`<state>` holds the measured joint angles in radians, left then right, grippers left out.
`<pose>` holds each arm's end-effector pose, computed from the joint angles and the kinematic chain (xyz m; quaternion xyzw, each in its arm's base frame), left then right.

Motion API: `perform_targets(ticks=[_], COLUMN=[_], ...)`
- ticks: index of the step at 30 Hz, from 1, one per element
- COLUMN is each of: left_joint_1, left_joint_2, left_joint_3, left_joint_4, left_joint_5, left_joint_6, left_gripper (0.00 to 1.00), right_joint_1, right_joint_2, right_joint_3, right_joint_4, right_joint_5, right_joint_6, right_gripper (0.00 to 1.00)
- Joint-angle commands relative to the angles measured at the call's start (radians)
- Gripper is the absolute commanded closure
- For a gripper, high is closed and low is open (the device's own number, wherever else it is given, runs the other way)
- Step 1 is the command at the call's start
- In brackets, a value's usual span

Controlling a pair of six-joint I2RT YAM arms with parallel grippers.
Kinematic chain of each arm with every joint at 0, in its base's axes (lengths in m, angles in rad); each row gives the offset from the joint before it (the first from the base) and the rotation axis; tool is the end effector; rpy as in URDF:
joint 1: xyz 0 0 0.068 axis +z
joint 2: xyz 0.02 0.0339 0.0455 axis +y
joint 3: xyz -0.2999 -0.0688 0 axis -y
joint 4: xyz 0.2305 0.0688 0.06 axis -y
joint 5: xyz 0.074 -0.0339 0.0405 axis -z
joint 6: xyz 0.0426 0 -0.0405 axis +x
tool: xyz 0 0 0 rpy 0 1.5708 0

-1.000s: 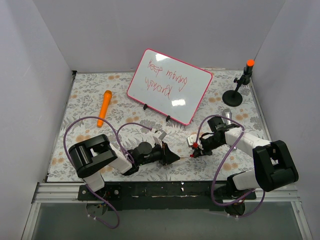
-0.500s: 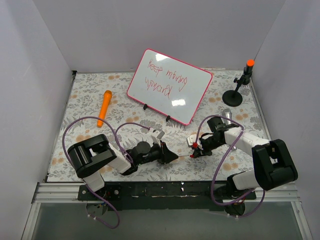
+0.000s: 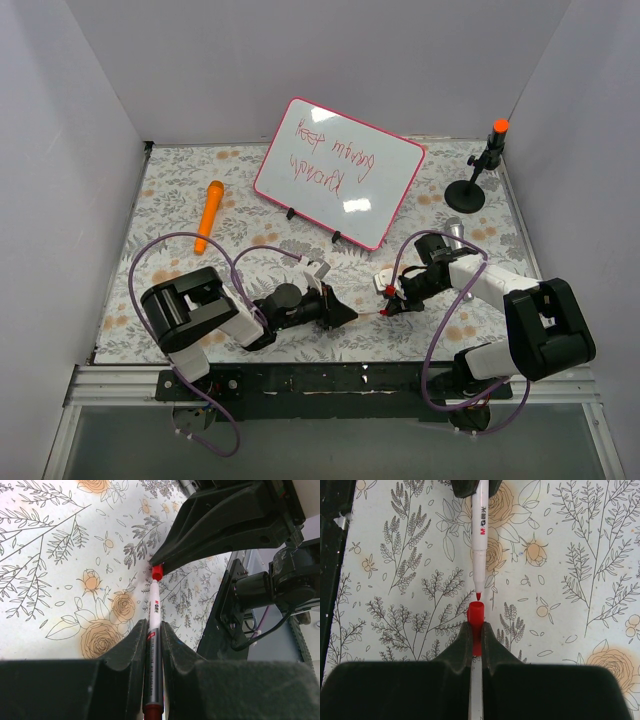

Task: Write a sentence on the whiteboard
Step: Insert the whiteboard marker without the cap into the pen cap.

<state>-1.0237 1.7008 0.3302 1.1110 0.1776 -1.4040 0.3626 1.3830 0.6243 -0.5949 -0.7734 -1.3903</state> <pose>0.1369 -0.2393 0.1671 -0.0961 0.7855 -0.5935 0.1463 0.1718 0.0970 0.1911 -0.7337 0.5577 0.2772 0.2717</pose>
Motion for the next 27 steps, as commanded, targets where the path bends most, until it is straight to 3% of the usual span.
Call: perform_targets(ticks=[1, 19, 27], left_joint_1=[0.004, 0.004, 0.004], left_joint_2=[0.006, 0.053, 0.120], left_joint_3=[0.015, 0.046, 0.144], left_joint_4=[0.038, 0.053, 0.021], left_joint_5=[0.017, 0.039, 0.056], left_joint_6=[-0.001, -0.012, 0.007], left_gripper=[1.00, 1.00, 1.00], right_joint_1=[0.007, 0.007, 0.007], right_joint_2=[0.005, 0.007, 0.013], right_joint_3=[0.006, 0.008, 0.014], right_joint_4=[-0.003, -0.006, -0.029], right_joint_5=[-0.026, -0.037, -0.059], right_joint_6=[-0.001, -0.003, -0.018], right_gripper=[0.99, 0.99, 0.99])
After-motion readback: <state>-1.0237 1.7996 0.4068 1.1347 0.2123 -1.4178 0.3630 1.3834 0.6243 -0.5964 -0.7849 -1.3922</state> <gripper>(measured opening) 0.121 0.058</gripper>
